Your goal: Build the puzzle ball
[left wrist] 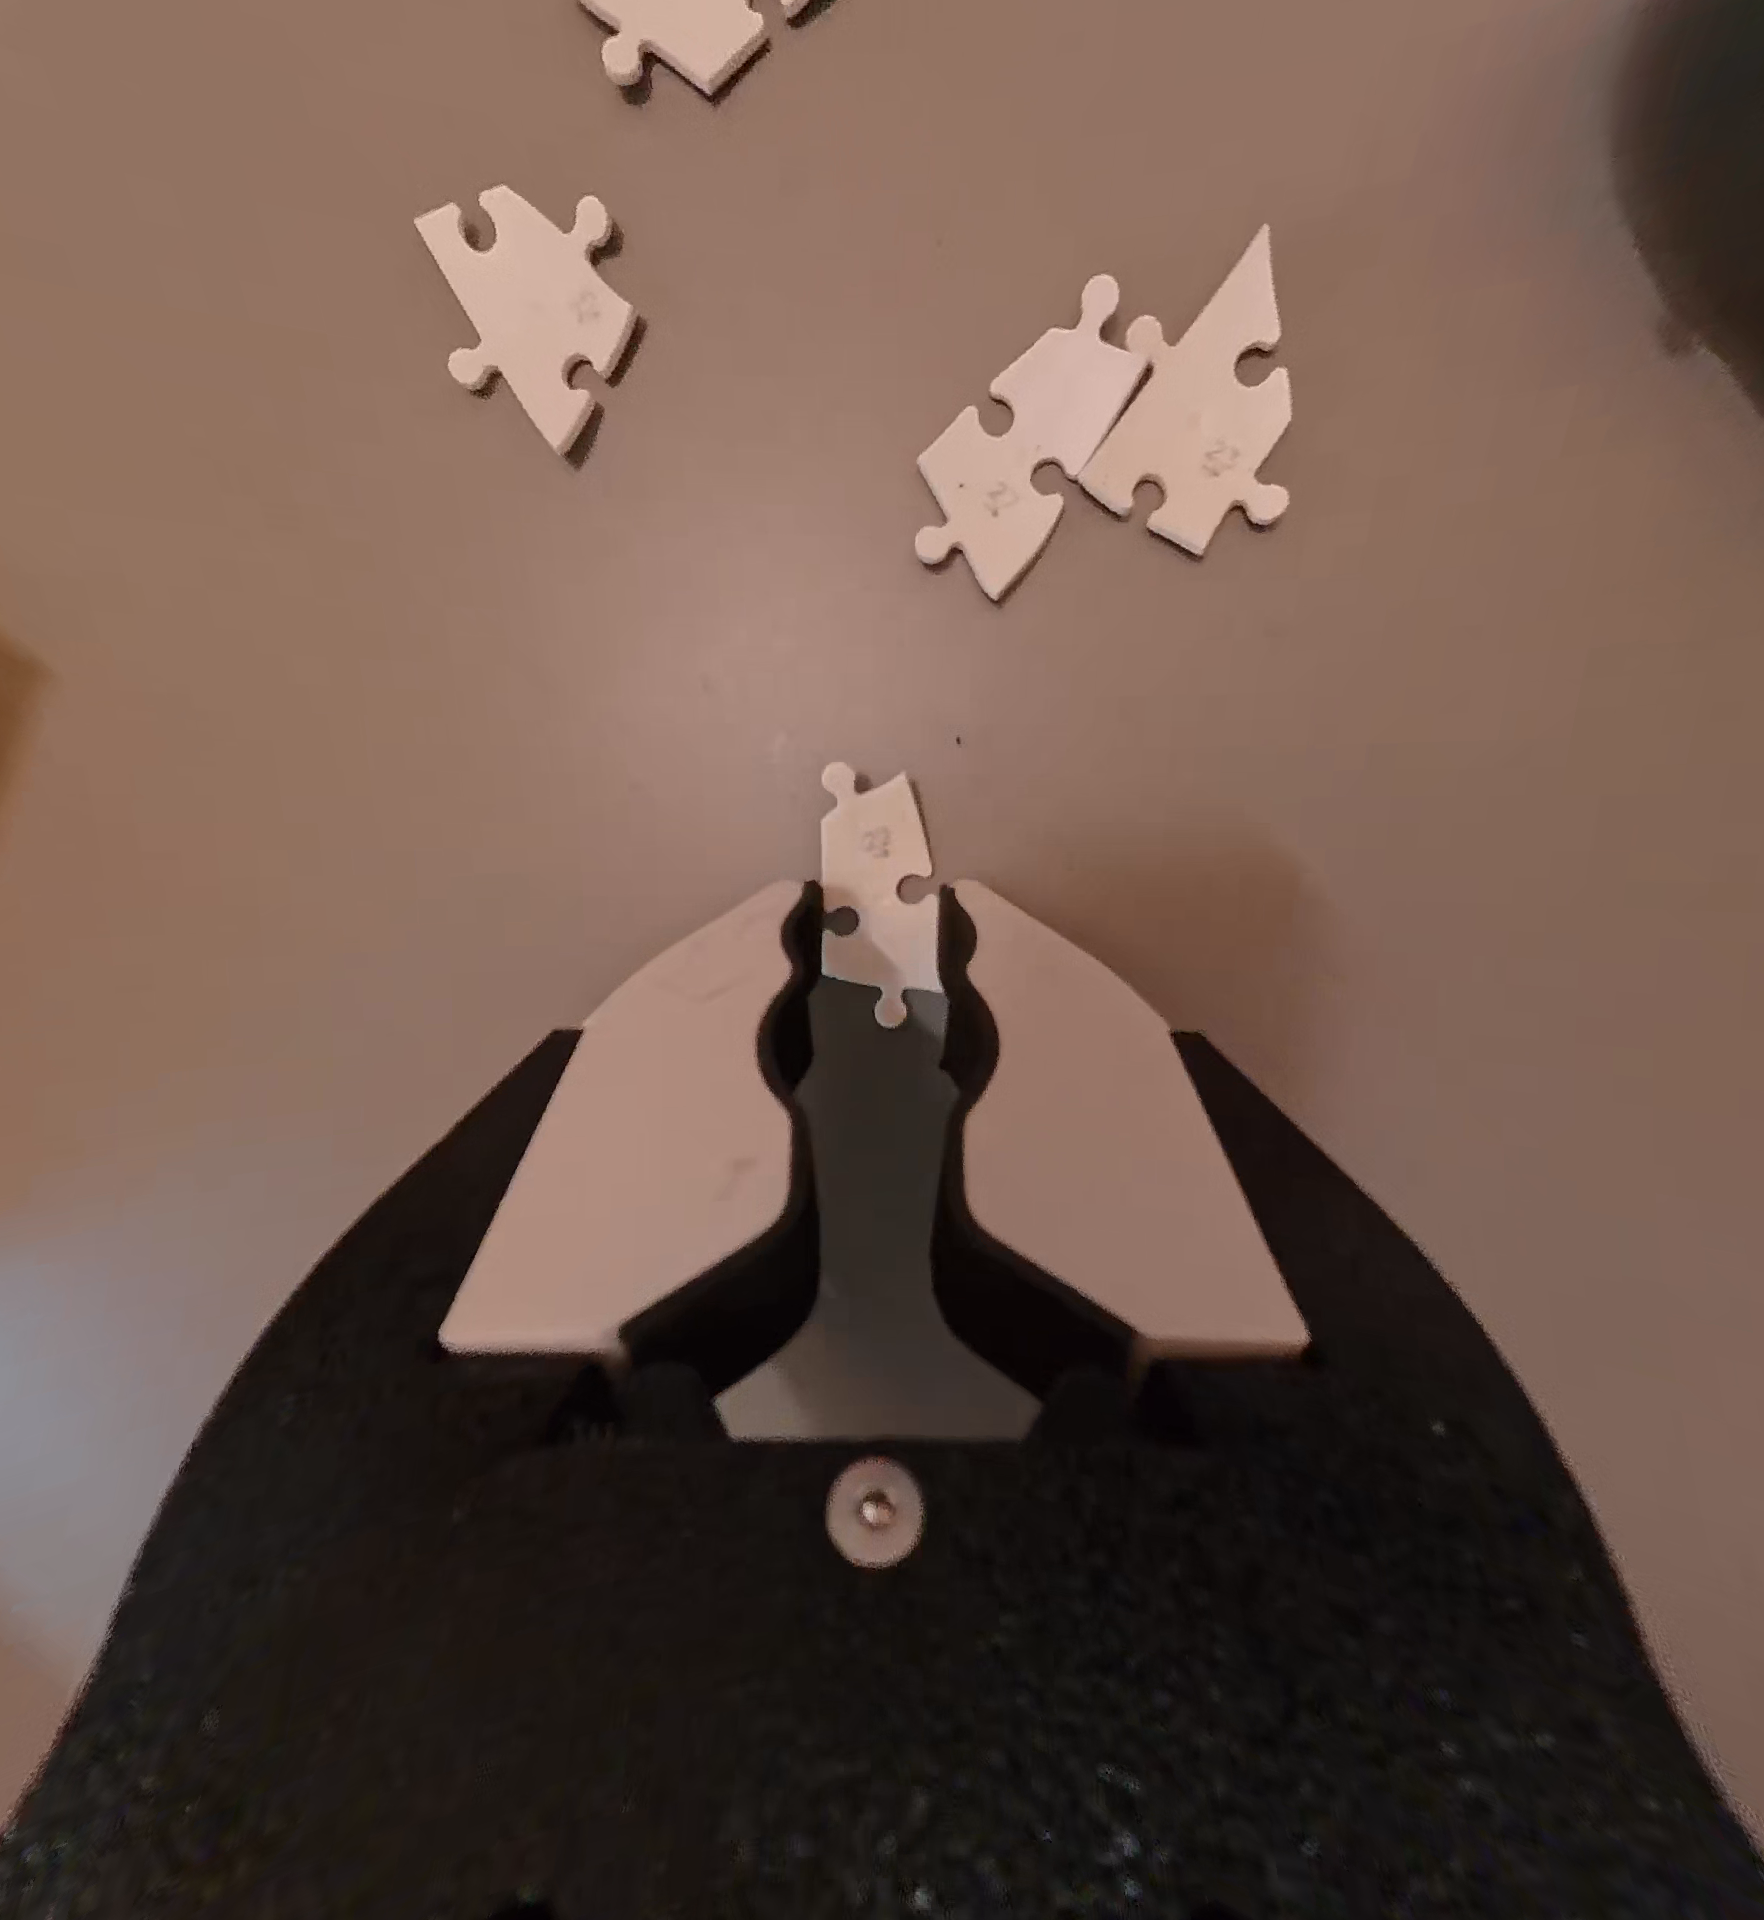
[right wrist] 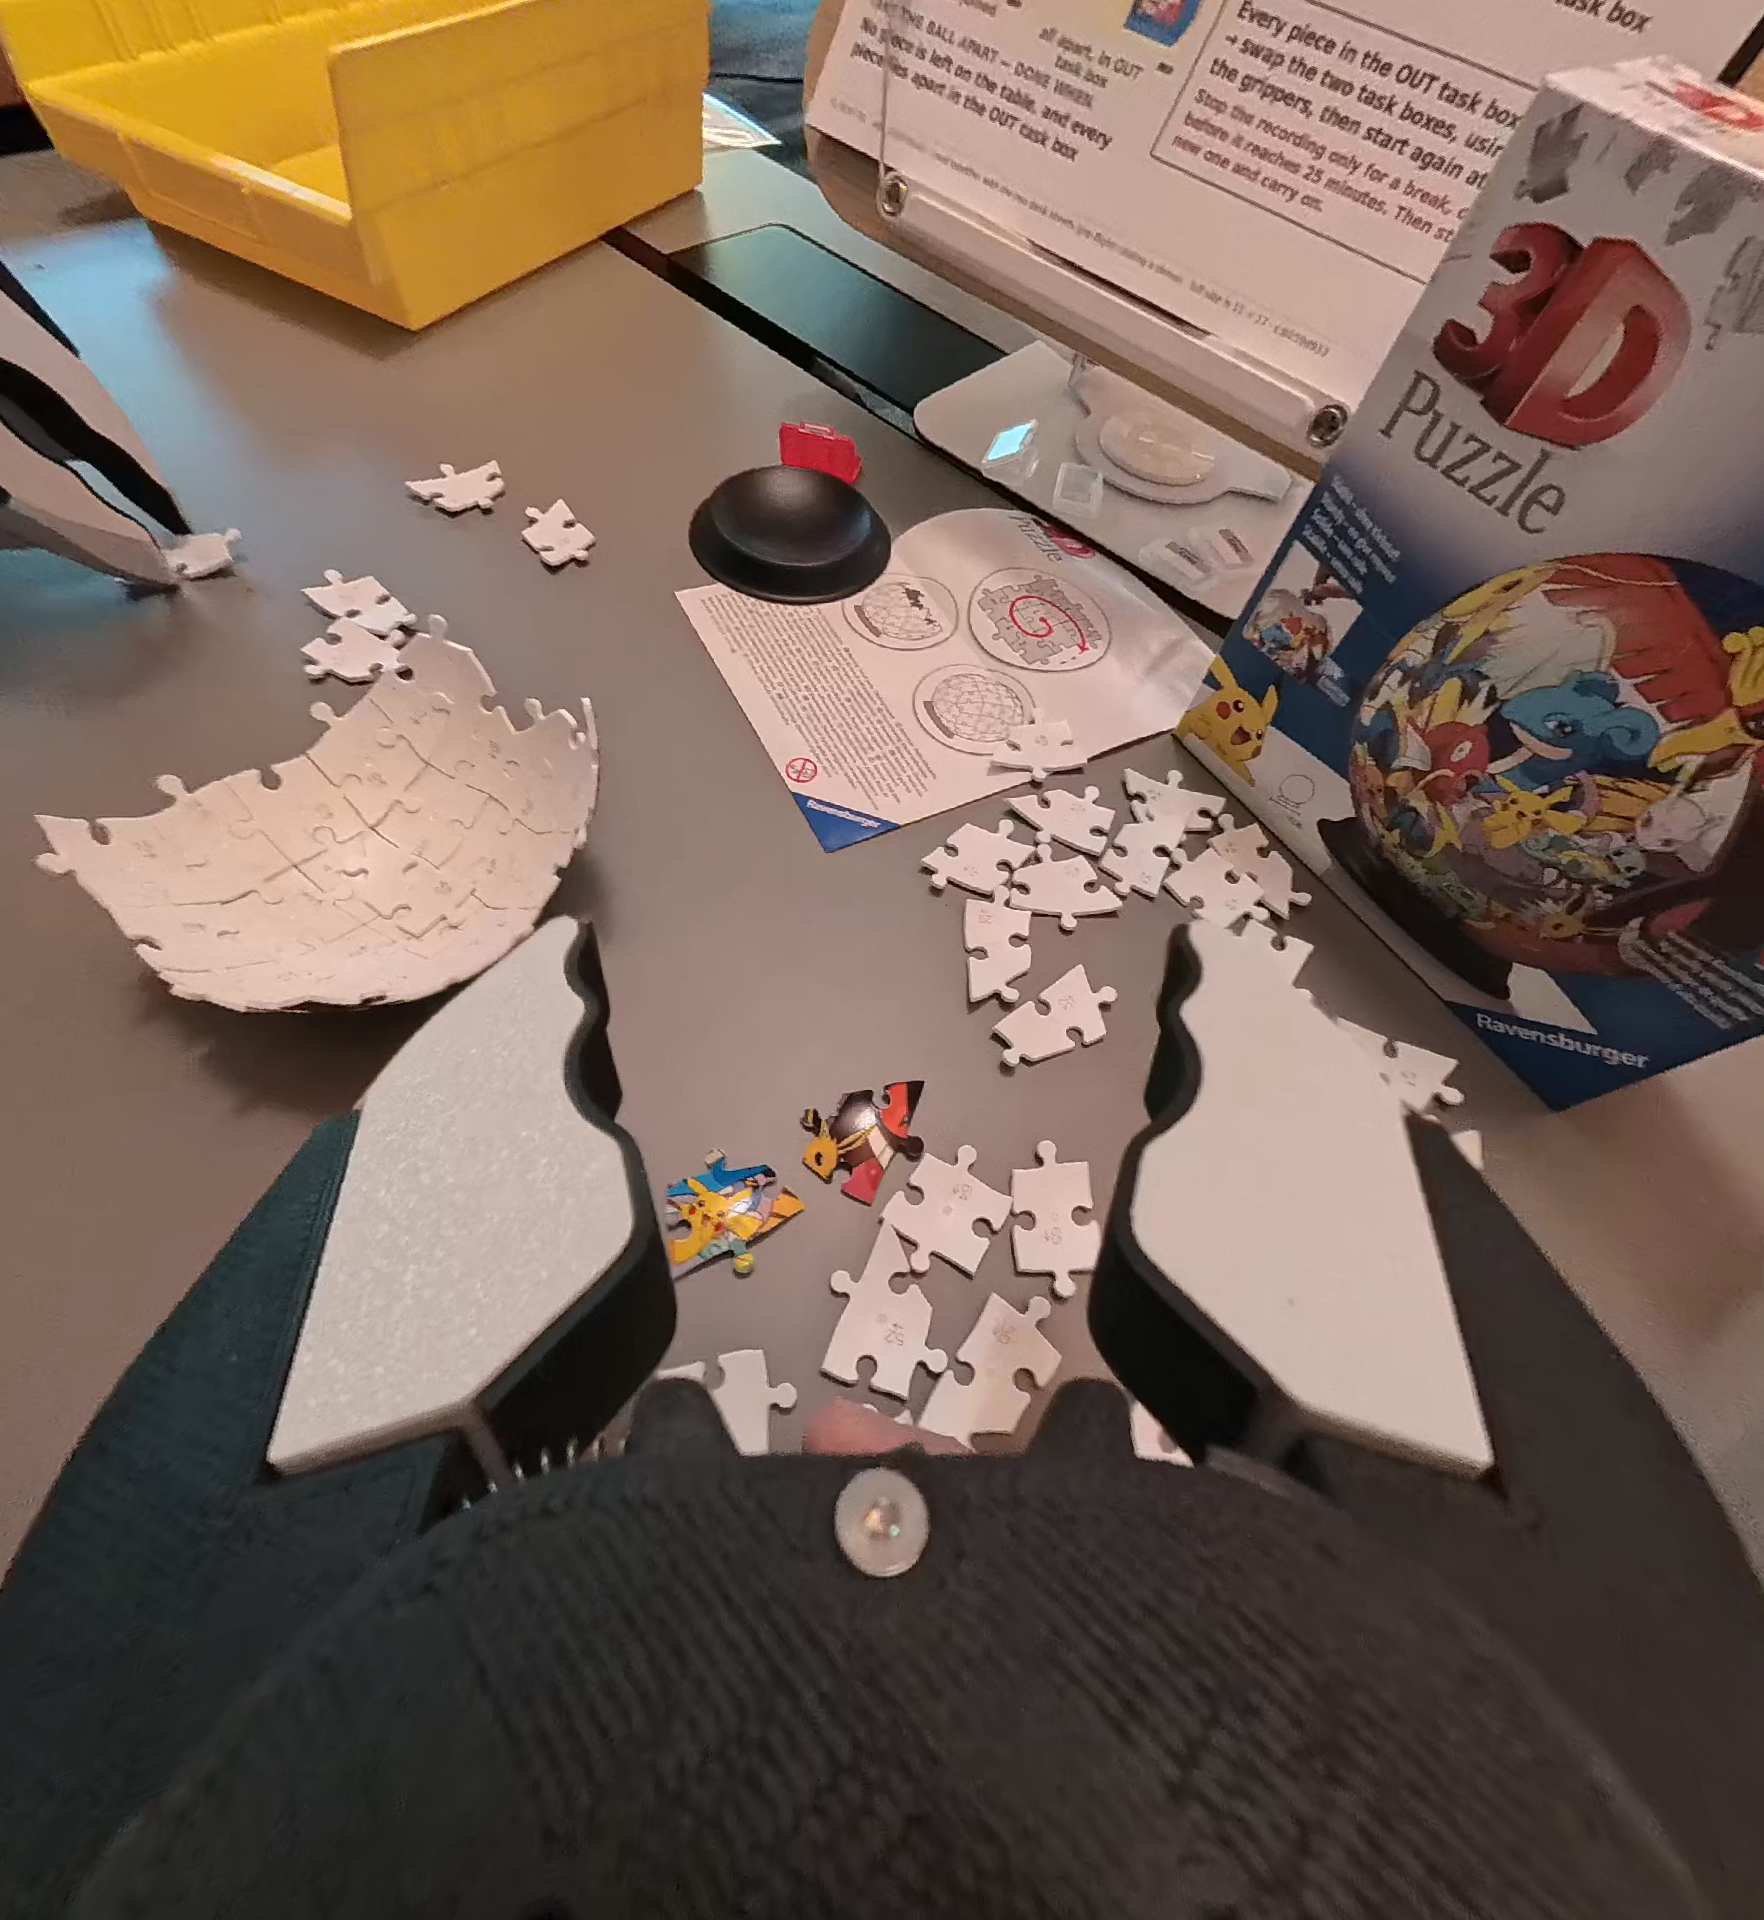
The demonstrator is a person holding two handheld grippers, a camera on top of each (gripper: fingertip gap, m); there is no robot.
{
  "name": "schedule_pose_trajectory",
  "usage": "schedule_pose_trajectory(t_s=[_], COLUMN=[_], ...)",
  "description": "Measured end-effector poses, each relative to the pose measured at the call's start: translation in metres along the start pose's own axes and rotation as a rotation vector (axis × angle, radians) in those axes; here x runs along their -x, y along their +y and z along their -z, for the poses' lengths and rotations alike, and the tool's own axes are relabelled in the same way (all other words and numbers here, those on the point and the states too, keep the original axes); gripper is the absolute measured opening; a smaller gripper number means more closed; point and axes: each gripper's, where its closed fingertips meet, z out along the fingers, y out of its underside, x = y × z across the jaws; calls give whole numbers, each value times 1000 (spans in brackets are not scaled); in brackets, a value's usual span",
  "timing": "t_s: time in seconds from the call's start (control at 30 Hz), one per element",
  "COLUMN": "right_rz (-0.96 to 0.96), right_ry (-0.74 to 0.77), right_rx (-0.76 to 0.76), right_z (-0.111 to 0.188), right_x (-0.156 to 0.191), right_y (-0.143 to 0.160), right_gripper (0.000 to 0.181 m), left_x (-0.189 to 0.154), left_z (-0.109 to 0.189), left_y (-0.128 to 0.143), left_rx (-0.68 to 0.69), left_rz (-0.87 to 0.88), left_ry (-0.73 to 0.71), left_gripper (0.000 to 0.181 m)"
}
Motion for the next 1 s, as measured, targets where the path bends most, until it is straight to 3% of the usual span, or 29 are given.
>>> schedule_pose_trajectory(t_s=[0.13, 0.23, 0.37, 0.5, 0.6, 0.77, 0.8, 0.87, 0.93, 1.0], right_rz=[-6, -21, -137, -231, -263, -268, -260, -215, -181, -205], right_ry=[-40, -94, -287, -485, -548, -625, -631, -592, -563, -554], right_rx=[-14, -19, -79, -121, -133, -118, -120, -131, -105, -142], right_z=[0, 0, -4, -7, -7, -9, -8, -11, -12, -9], right_x=[11, 27, 74, 119, 133, 142, 143, 137, 131, 121], right_y=[-7, -14, -37, -55, -59, -54, -53, -52, -46, -49], right_gripper=[101, 94, 80, 66, 53, 12, 4, 2, 3, 3], left_x=[-1, -11, -68, -123, -151, -171, -170, -171, -169, -164], left_z=[8, 35, 80, 103, 105, 103, 103, 101, 99, 98], left_y=[-5, -32, -90, -131, -146, -159, -160, -162, -164, -166], left_rx=[-72, -223, -487, -642, -675, -694, -693, -705, -707, -707], left_rz=[-8, -72, -309, -551, -657, -722, -723, -717, -666, -599], left_ry=[-16, -31, 3, -28, -47, -67, -79, -71, -51, -29], left_gripper=[20, 20, 20, 20, 20, 19, 2, 0, 20, 20])
